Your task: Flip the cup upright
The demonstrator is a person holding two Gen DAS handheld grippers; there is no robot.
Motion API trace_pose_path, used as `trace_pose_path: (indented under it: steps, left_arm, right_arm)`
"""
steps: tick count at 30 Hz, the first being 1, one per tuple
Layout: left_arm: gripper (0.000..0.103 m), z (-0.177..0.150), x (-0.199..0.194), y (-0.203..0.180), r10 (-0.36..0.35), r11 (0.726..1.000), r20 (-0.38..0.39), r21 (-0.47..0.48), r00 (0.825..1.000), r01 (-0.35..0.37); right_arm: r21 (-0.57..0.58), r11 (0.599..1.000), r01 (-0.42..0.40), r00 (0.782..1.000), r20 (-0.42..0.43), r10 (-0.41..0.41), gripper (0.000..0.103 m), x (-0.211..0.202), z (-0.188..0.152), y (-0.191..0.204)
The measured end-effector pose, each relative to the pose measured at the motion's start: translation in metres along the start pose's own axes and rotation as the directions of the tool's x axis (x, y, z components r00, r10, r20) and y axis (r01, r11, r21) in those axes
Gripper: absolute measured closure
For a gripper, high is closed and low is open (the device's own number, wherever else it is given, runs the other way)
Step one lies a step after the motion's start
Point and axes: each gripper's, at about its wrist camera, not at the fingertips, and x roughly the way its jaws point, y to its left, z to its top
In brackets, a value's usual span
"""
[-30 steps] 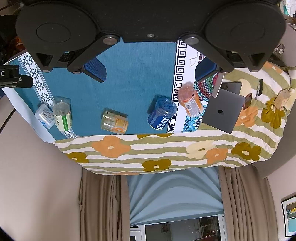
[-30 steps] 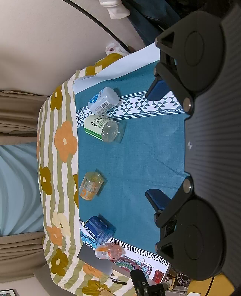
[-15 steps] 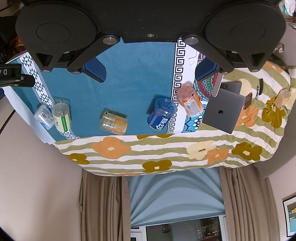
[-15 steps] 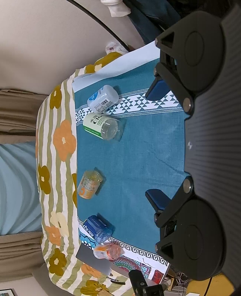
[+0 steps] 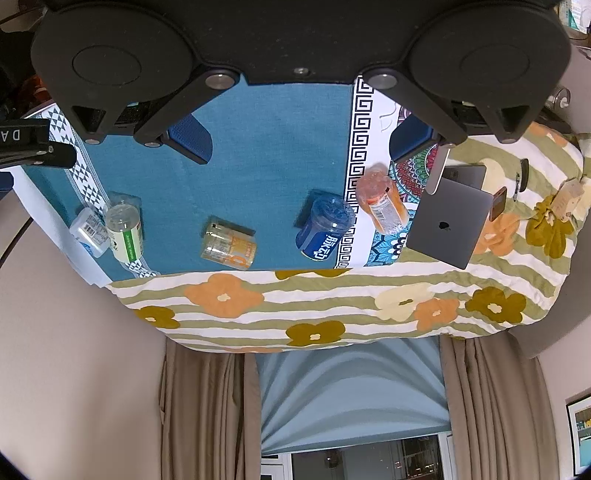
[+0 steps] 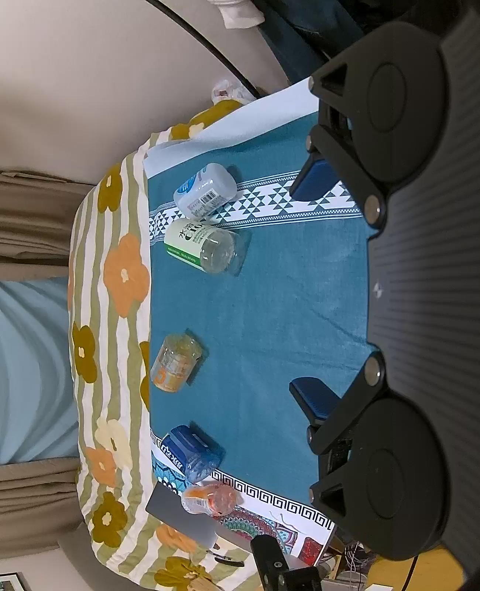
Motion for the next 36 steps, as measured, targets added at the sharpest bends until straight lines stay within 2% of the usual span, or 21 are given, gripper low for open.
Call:
trace_pose_path:
  steps: [36]
  left_arm:
    - [0.000, -0.0041, 0.0025, 0.0058, 0.000, 1.000, -0.013, -0.006, 1.000, 0.000]
  right_arm:
    - [-0.018, 1.000, -0.005, 1.000, -0.011, 0.005, 0.000, 0.0053, -0.0011, 0.0039]
